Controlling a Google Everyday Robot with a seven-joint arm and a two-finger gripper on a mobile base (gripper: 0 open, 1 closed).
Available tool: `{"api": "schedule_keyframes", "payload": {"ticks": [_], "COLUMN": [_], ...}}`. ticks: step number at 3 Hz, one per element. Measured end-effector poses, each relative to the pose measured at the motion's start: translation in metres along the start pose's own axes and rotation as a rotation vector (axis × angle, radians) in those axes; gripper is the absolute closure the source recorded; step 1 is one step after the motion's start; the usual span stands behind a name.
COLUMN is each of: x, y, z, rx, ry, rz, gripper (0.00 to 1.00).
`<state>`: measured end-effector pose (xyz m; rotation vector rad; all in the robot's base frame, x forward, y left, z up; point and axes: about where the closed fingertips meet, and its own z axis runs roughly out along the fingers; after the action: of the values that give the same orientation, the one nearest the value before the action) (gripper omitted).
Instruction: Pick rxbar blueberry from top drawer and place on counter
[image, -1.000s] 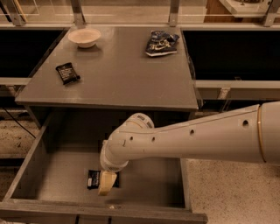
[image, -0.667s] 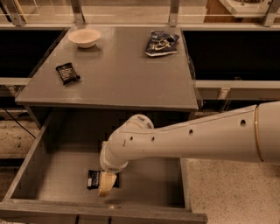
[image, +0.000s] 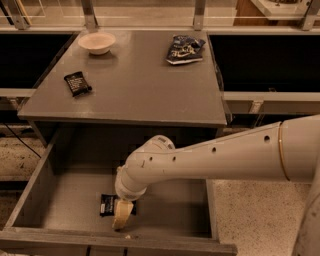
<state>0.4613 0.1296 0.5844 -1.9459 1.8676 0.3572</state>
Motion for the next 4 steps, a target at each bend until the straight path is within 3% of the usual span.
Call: {"api": "schedule_keyframes", "payload": {"ticks": [1,3,4], "x": [0.0000,0.0000,0.0000], "y": [0.0000,0.0000,0.0000], "z": [0.0000,0.0000,0.0000], "rx": [0.000,0.000,0.000], "ry": [0.000,0.000,0.000], "rz": [0.000,0.000,0.000], "gripper": [0.00,0.43,0.72]}}
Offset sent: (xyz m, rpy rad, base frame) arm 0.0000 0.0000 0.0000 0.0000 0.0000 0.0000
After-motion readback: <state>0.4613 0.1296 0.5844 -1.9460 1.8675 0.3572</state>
